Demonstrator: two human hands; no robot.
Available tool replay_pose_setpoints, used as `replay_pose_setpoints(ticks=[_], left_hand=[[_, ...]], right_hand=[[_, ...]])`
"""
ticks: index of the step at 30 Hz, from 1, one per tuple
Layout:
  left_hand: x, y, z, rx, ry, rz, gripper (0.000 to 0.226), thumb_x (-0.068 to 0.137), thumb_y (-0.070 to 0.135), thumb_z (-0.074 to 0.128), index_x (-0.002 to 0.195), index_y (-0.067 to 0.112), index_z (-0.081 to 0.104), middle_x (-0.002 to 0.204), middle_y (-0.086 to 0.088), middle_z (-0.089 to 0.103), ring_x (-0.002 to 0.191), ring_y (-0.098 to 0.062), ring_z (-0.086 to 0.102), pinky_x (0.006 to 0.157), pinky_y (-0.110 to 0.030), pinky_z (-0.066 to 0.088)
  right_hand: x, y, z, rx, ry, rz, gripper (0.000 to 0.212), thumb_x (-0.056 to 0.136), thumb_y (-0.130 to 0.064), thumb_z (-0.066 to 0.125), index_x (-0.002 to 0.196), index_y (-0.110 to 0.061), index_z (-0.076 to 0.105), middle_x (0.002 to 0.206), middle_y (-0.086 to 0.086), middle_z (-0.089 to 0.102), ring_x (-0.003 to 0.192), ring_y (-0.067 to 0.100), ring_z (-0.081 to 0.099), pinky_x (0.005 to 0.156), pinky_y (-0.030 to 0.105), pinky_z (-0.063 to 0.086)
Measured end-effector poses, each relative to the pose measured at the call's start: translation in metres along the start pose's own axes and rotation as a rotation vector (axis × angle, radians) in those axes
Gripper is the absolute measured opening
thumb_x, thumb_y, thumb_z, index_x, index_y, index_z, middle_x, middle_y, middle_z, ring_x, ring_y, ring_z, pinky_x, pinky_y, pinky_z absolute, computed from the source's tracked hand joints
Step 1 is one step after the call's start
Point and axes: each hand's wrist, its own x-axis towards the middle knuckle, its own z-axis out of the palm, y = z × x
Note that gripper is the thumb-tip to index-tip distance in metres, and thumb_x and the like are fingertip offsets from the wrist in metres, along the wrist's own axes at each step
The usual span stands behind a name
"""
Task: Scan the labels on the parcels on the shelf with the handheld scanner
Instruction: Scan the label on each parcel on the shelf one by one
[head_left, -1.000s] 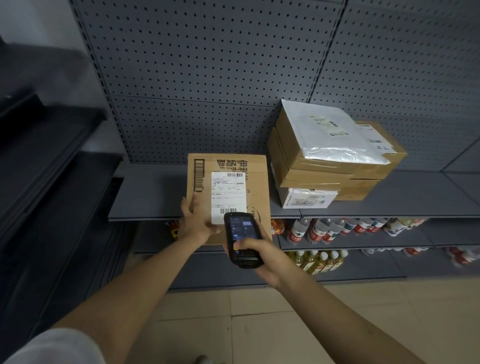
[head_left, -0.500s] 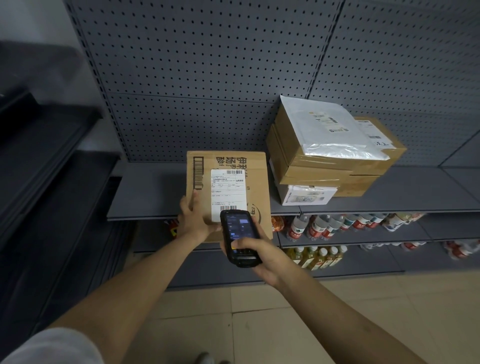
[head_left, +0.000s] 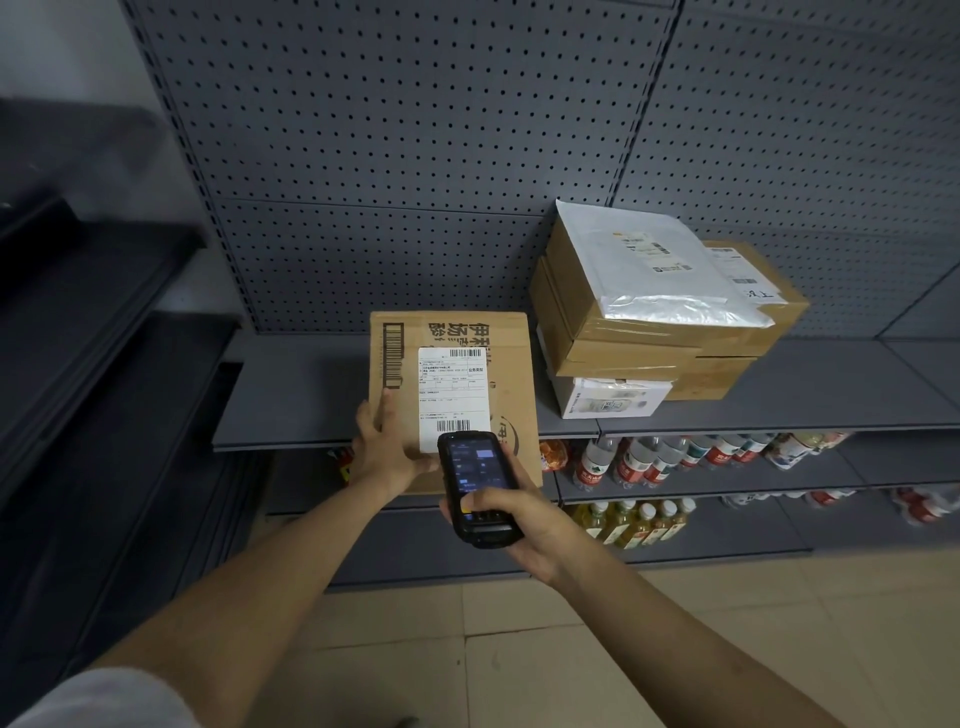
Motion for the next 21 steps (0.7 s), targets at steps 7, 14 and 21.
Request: replay_pose_setpoints(ticks=[7,14,21], left_hand=[[0.01,0.007,-0.008,-0.065,-0.021,-0.018,0.128,0.059,0.035,0.084,0.145,0.042,-0.009,0.154,-0.001,-0.007,0.14,-0.037,0.019,0.111,-0.054,0.03],[0.023,0.014,-0.019,-0.162,-0.058,-0.026,0.121,0.066,0.03,0.084,0.15,0.035,-0.003,0.153,-0.012,0.005,0.138,-0.034,0.026,0.114,-0.048,0.027],[0.053,0.01,-0.025,-0.228,-0.1,0.026,0.118,0.065,0.051,0.079,0.151,0.031,0.0,0.154,-0.006,0.005,0.141,-0.029,0.022,0.116,-0.047,0.026]], right_hand=[[0.01,-0.002,-0.017,-0.124,0.154,-0.086,0.076,0.064,0.015,0.068,0.131,-0.011,0.044,0.105,0.019,0.068,0.085,0.032,0.07,0.07,0.037,0.058],[0.025,-0.029,-0.046,-0.235,0.256,-0.161,0.087,0.052,0.009,0.071,0.128,-0.027,0.049,0.117,0.014,0.067,0.108,0.034,0.063,0.087,0.053,0.054],[0.056,-0.044,-0.061,-0.34,0.335,-0.172,0.086,0.062,0.015,0.072,0.13,-0.03,0.045,0.114,0.01,0.068,0.106,0.032,0.063,0.091,0.061,0.051]])
